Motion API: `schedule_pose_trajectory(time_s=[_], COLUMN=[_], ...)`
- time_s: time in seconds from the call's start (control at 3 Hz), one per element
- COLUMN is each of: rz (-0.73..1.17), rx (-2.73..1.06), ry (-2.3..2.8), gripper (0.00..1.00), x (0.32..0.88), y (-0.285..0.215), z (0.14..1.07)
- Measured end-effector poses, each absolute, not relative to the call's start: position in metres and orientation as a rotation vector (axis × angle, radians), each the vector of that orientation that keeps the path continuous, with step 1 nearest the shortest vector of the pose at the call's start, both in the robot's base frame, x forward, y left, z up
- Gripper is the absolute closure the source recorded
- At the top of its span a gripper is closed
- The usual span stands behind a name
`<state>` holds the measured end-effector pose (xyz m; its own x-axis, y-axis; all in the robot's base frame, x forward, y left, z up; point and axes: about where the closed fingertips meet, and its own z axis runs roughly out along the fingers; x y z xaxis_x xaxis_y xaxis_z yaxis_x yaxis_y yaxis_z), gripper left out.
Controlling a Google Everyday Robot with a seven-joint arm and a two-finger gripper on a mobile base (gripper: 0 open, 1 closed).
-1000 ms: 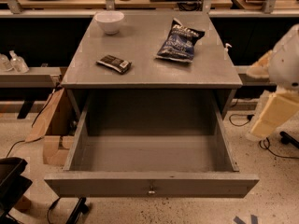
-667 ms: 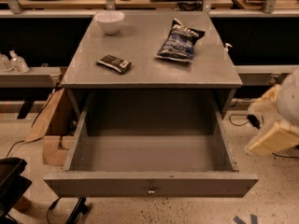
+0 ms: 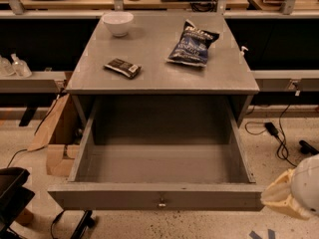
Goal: Close top drawer
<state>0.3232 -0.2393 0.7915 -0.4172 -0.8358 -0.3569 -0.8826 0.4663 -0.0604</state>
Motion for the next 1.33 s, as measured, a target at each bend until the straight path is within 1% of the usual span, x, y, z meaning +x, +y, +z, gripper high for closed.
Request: schedule_pose_trajectory(time_s=[0.33, 0.67, 1.0, 1.33], rz=[0.278, 0.278, 0.31, 0.397], rx=[-1.447, -1.447, -1.45, -1.391], ry=[2.441, 2.441, 2.439, 2.416], gripper=[1.0, 1.0, 1.0, 1.0], x=[0.31, 0.31, 0.307, 0.301], y=[-0.237, -0.237, -0.23, -0.231], z=[0.736, 0.736, 0.71, 0.66])
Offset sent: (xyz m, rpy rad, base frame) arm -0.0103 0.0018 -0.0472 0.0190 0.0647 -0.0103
